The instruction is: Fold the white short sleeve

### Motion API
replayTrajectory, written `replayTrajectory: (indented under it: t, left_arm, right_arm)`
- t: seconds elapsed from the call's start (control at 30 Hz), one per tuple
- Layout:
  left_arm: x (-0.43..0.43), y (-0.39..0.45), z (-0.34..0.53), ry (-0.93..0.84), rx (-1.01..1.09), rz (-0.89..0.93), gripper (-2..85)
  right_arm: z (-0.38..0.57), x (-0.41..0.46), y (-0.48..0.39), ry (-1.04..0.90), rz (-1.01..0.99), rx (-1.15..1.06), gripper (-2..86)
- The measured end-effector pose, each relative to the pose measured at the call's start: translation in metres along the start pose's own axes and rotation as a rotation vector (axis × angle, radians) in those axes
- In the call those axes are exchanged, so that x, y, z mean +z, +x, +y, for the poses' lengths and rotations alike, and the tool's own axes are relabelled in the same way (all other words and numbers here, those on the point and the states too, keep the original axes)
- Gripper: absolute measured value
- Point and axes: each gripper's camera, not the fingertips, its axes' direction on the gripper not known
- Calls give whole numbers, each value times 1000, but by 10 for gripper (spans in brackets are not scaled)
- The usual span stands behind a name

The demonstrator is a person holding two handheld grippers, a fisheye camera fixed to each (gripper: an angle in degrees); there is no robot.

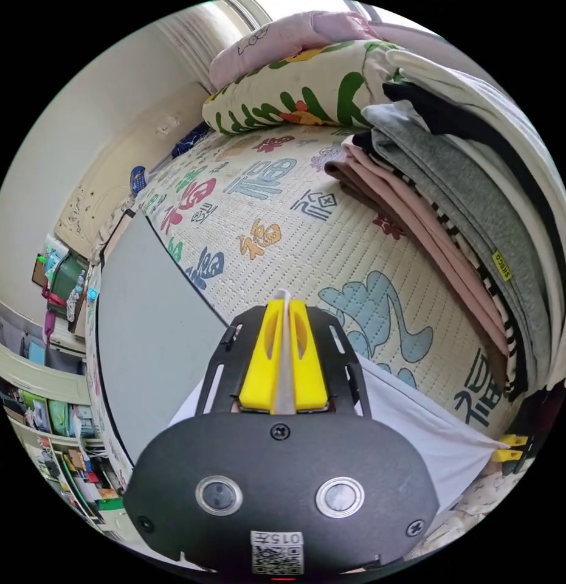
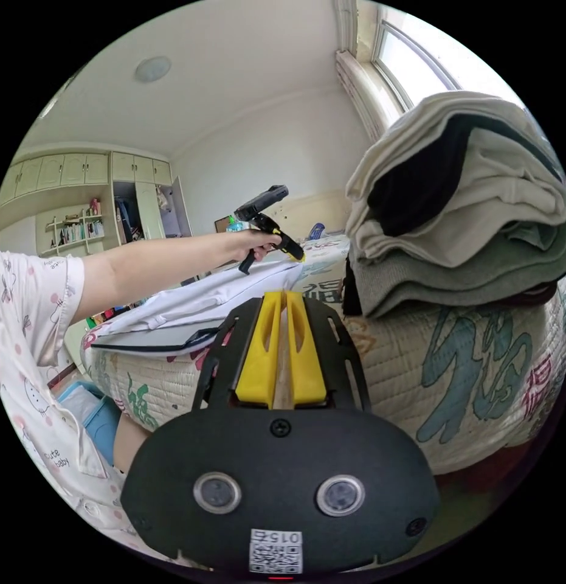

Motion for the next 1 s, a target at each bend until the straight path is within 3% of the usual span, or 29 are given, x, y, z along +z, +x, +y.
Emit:
replayTrajectory:
  t: [0.27, 0.47, 0.6, 0.77, 0.87, 1.0]
  left_arm:
    - [-85, -25, 99, 500, -192, 298, 6]
    - [-140, -97, 264, 749, -253, 416, 5]
    - [-126, -171, 399, 774, -306, 403, 5]
    - [-32, -270, 614, 674, -406, 331, 5]
    - [46, -304, 710, 589, -465, 301, 5]
    - [147, -328, 773, 401, -466, 355, 4]
  right_arm:
    - [-44, -119, -35, 304, 127, -110, 2]
    - [-66, -159, -125, 410, -129, -250, 3]
    - [-67, -137, -191, 339, -312, -305, 4]
    - [-51, -62, -304, 86, -549, -368, 4]
    - [-33, -18, -360, -72, -570, -406, 4]
    - [-20, 7, -400, -191, -576, -420, 4]
